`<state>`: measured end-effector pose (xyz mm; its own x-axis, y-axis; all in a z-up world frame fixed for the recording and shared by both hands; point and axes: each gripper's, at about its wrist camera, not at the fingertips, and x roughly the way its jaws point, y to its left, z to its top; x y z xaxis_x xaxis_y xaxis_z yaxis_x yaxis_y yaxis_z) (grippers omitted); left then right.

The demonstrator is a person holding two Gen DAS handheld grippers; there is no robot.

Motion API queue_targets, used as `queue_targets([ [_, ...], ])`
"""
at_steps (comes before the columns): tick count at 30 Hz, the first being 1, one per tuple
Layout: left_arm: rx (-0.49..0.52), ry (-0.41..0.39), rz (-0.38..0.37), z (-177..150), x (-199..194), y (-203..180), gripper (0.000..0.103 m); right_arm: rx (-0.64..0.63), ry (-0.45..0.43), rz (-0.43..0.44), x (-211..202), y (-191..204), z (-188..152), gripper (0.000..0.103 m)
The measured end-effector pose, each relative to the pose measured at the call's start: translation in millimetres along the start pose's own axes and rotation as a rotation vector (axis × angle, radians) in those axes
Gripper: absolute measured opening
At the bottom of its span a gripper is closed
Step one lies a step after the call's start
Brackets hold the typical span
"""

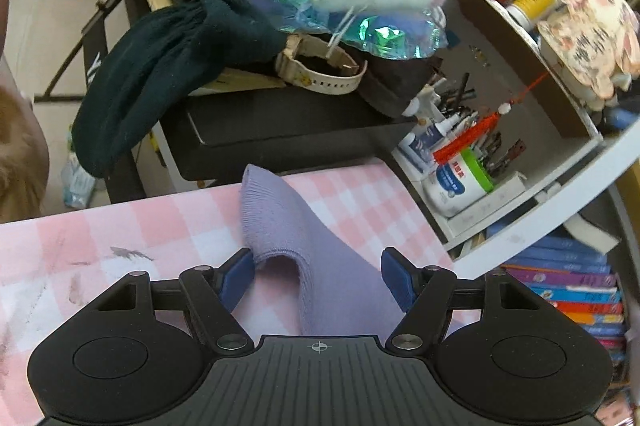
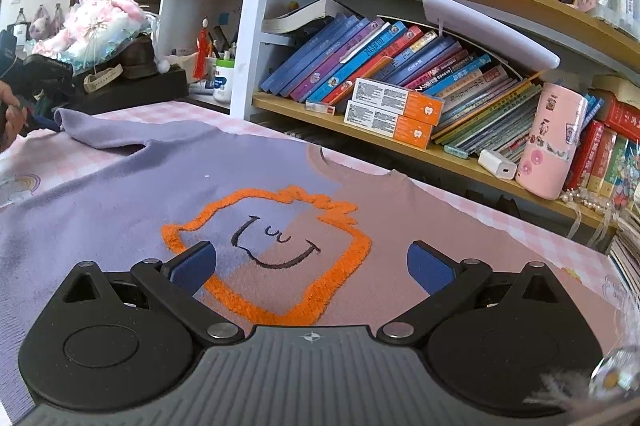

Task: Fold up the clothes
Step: 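Lower the left gripper onto the lavender sleeve cuff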

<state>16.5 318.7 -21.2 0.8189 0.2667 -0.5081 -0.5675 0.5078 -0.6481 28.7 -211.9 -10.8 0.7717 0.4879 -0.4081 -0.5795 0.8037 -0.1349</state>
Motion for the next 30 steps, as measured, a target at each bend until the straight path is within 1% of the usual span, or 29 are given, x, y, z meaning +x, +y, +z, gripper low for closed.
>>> queue_targets([
  [5,0.055,-0.024,-0.009,-10,-4,-3,0.071,0.059,0.016,-0.008,-4,-12,-2,0.103],
  [8,0.034,-0.025,-0.021,-10,-6,0,0.071,0.087,0.029,-0.007,-3,-17,-3,0.103],
  [11,0.008,-0.015,-0.020,-7,-6,1,0.071,0.080,0.041,-0.008,-1,-15,-4,0.103],
  [18,0.030,-0.016,-0.004,-8,-5,-3,0.071,0.055,0.053,-0.005,1,-11,-4,0.103],
  [30,0.026,-0.007,-0.009,-9,-7,-2,0.071,0.029,0.078,0.001,5,-7,-4,0.103],
])
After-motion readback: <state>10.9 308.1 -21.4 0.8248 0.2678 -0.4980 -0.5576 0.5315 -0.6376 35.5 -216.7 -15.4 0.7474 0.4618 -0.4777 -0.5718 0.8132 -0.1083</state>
